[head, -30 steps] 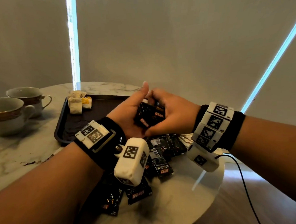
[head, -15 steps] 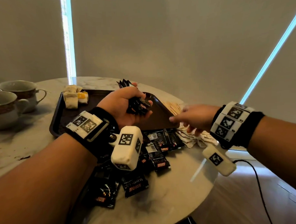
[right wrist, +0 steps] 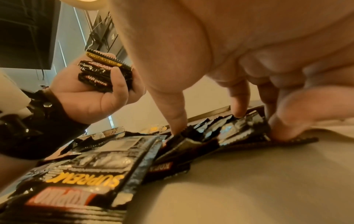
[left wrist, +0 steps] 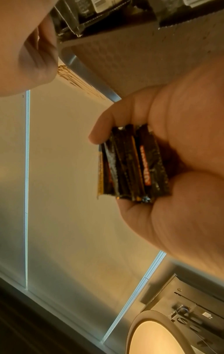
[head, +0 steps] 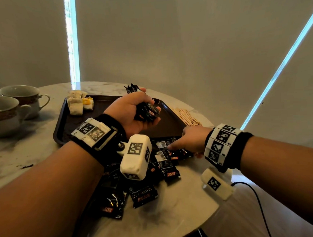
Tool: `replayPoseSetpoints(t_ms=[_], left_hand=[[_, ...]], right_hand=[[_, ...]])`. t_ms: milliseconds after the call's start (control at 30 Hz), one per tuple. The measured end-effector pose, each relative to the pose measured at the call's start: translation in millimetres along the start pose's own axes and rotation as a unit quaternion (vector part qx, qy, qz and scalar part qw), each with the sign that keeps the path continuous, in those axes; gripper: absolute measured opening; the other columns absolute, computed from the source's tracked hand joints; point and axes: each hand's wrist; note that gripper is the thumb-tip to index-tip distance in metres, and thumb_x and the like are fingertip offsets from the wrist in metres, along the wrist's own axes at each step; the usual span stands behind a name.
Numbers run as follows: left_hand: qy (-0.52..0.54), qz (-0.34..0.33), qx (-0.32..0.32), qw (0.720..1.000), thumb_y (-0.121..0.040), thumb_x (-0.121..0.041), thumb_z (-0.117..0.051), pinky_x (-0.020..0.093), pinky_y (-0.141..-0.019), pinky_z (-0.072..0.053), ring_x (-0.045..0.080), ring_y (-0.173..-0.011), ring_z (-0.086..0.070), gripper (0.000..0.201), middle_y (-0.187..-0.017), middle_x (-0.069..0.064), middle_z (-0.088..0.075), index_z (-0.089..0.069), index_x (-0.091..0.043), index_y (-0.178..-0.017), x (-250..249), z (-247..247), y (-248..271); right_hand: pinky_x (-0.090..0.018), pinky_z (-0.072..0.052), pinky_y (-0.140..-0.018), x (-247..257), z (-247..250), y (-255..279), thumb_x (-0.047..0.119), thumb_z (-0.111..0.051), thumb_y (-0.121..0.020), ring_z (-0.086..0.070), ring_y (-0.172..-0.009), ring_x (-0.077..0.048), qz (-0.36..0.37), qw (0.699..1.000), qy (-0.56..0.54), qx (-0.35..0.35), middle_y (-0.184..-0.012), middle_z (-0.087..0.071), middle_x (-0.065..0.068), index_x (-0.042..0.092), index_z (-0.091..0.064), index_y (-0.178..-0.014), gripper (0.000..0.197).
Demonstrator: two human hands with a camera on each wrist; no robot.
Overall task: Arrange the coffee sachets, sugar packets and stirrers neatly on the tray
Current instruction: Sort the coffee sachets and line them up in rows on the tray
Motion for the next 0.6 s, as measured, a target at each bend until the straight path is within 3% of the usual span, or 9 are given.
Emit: replayPoseSetpoints(t_ms=[133,200,400,533,600], left_hand=[[0.001,-0.003,-0.006,1.0,-0.093,-0.003,-0.053,0.042,-0.063,-0.058,0.032,-0.104,-0.061,0.044,-0.112,0.013,-0.052,-0.047,-0.025,-0.13,-3,-2,2],[0.001,-0.004,-0.006,1.0,-0.093,-0.003,-0.053,0.043,-0.063,-0.058,0.032,-0.105,-0.06,0.044,-0.114,0.014,-0.051,-0.047,-0.025,-0.131,-3,-2,2],[-0.01,0.0,-0.015,1.0,-0.094,-0.004,-0.054,0.042,-0.062,-0.059,0.033,-0.105,-0.06,0.048,-0.113,0.014,-0.054,-0.046,-0.025,-0.136,-4,-4,4],[-0.015,0.008,-0.031,0.999,-0.097,-0.012,-0.056,0.041,-0.062,-0.059,0.029,-0.095,-0.064,0.033,-0.1,0.01,-0.062,-0.05,-0.023,-0.128,-5,-5,6],[-0.033,0.013,-0.042,0.998,-0.096,-0.019,-0.06,0.041,-0.063,-0.058,0.029,-0.097,-0.063,0.023,-0.105,0.01,-0.06,-0.053,-0.02,-0.118,-6,-6,7]], right_hand=[[-0.026,-0.048,-0.061,8,-3,-1,0.063,-0.07,-0.079,-0.062,-0.081,-0.015,0.012,1.0,0.006,-0.007,-0.088,-0.063,-0.001,0.012,-0.062,-0.117,0.064],[-0.026,-0.045,-0.06,10,-4,-2,0.06,-0.072,-0.079,-0.062,-0.085,-0.016,0.014,1.0,0.003,-0.01,-0.095,-0.065,-0.003,0.011,-0.063,-0.116,0.062],[-0.03,-0.058,-0.062,9,0,-3,0.037,-0.079,-0.081,-0.068,-0.081,-0.022,0.003,0.996,-0.088,-0.001,-0.092,-0.069,-0.007,0.008,-0.071,-0.103,0.037],[-0.048,-0.06,-0.085,4,7,1,0.021,-0.076,-0.085,-0.072,-0.093,-0.034,-0.006,0.987,-0.164,0.002,-0.1,-0.072,-0.016,0.004,-0.07,-0.103,0.026],[-0.052,-0.058,-0.087,-2,12,1,0.015,-0.073,-0.085,-0.072,-0.095,-0.037,-0.014,0.981,-0.194,-0.012,-0.101,-0.071,-0.018,0.003,-0.066,-0.103,0.022]])
Point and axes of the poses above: each hand's wrist, its own y-axis away from the middle knuckle, its own z-axis out of the back of the hand, x = y × z
